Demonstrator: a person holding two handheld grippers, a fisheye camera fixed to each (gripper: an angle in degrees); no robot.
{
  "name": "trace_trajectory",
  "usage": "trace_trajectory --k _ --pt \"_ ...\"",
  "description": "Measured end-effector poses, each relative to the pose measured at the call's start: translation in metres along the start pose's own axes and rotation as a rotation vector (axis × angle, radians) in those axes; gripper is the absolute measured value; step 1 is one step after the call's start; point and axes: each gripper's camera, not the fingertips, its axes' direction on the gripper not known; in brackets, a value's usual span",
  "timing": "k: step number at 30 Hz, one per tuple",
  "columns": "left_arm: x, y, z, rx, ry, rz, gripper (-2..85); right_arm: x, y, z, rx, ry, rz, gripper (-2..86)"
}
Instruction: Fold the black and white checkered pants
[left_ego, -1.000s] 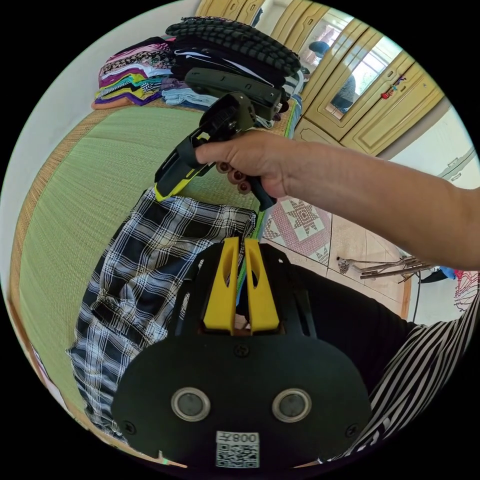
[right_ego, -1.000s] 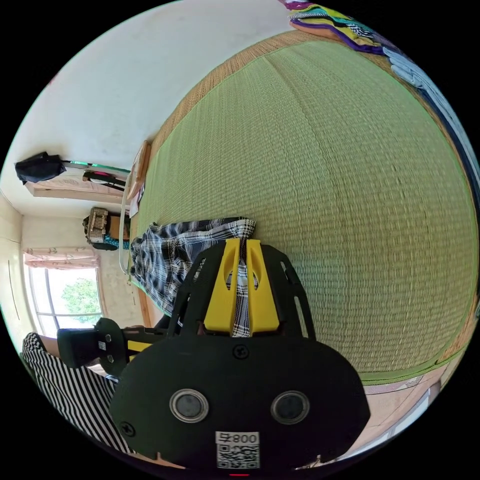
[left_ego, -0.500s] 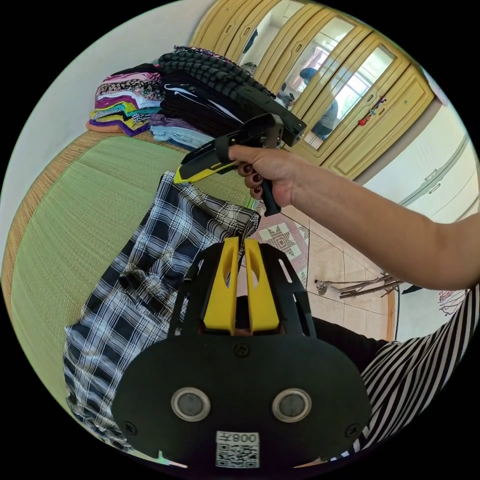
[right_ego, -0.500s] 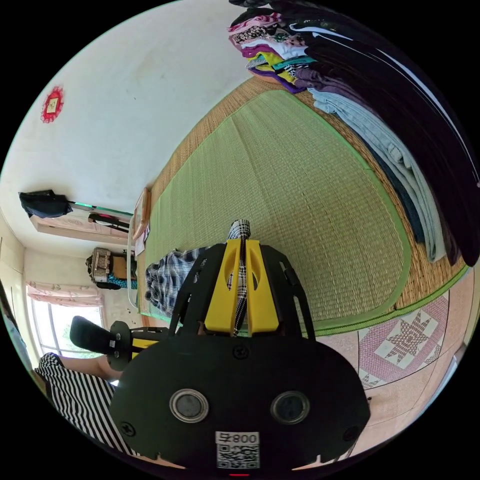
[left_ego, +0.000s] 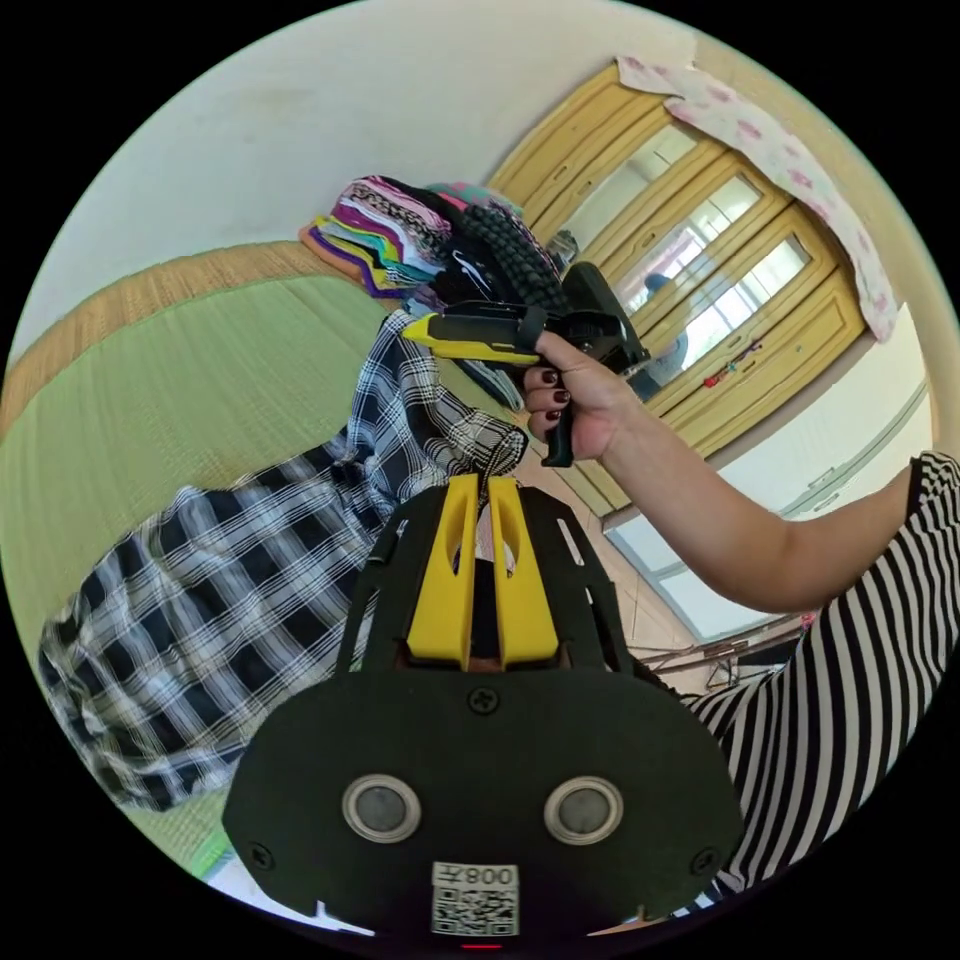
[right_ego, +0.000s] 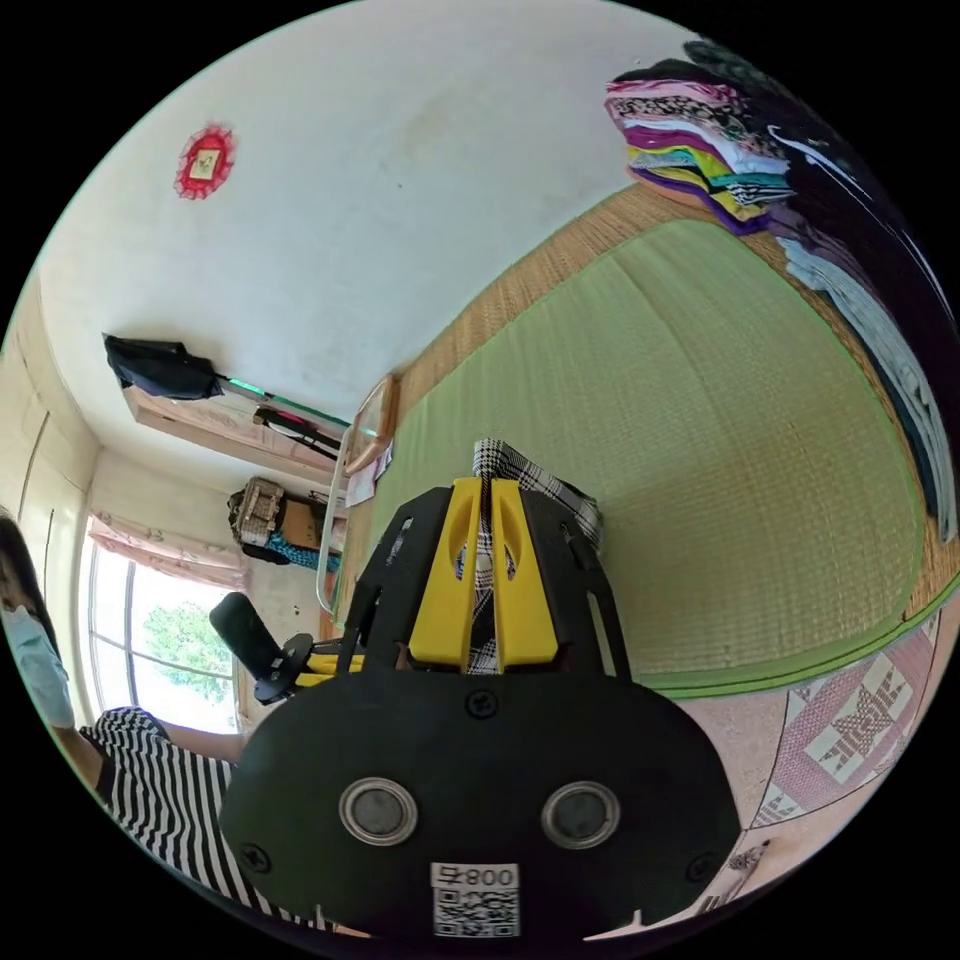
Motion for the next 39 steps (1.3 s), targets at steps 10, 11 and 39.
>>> trace_trajectory --k 10,11,39 --pt "-0.091 0.111 -0.159 0.204 0.01 -0.305 1.8 -0.11 0.004 0.106 -0.092 -0.028 -0.097 1.5" --pt "-0.099 0.125 -0.176 0.229 0.006 -0.331 1.8 -0.124 0.004 0.12 -0.108 -0.028 -0.117 1.5" --pt "-0.243 0.341 -0.403 0.504 -0.012 -0.871 1.7 -0.303 -0.01 0.437 -0.535 -0.006 -0.293 1.8"
